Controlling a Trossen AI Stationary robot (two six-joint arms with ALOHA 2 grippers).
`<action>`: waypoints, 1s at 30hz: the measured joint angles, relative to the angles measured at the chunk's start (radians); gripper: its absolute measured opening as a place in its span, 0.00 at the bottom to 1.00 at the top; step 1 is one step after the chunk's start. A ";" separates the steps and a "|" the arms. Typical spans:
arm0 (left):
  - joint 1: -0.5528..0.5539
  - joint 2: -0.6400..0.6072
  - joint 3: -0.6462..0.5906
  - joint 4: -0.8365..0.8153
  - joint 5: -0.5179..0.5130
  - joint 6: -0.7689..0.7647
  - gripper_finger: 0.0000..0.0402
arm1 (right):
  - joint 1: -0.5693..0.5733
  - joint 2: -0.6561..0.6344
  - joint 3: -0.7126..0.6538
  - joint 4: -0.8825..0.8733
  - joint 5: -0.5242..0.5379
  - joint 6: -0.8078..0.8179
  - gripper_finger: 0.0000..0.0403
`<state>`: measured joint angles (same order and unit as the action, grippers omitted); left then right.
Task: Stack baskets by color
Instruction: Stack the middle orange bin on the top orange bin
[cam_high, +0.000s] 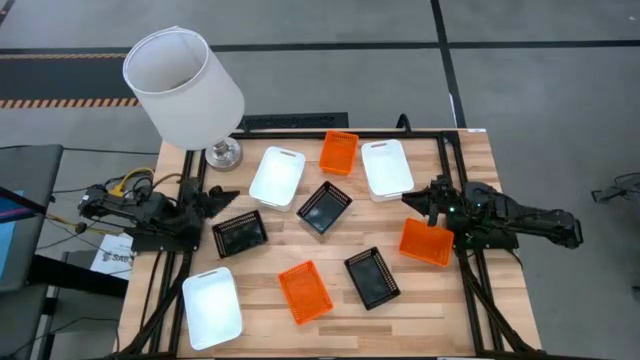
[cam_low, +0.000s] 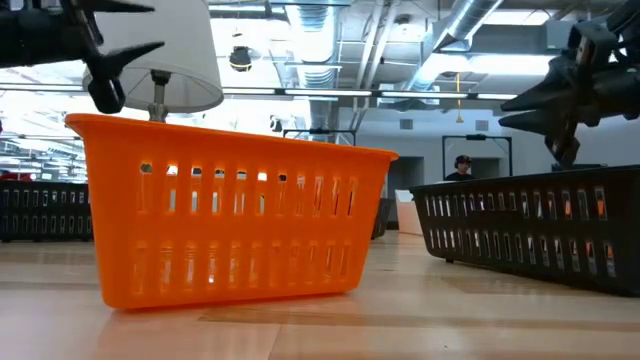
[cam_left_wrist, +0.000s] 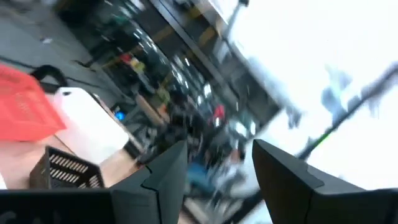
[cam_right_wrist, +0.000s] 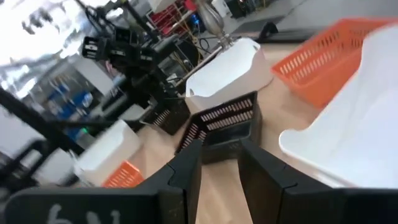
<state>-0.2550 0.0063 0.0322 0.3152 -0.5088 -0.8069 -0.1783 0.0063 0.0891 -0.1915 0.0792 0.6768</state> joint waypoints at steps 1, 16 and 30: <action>0.000 0.000 0.000 -0.004 -0.045 -0.030 0.43 | 0.001 0.000 0.000 0.002 0.000 0.036 0.31; 0.001 0.000 0.006 0.041 -0.424 -0.236 0.43 | -0.038 0.020 0.052 0.174 0.103 0.158 0.32; 0.000 0.187 0.378 -0.080 -0.344 0.130 0.43 | -0.127 0.740 0.761 -0.594 0.242 -0.054 0.43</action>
<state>-0.2546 0.1937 0.4104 0.2352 -0.8524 -0.6769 -0.3051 0.7460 0.8502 -0.7852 0.3207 0.6230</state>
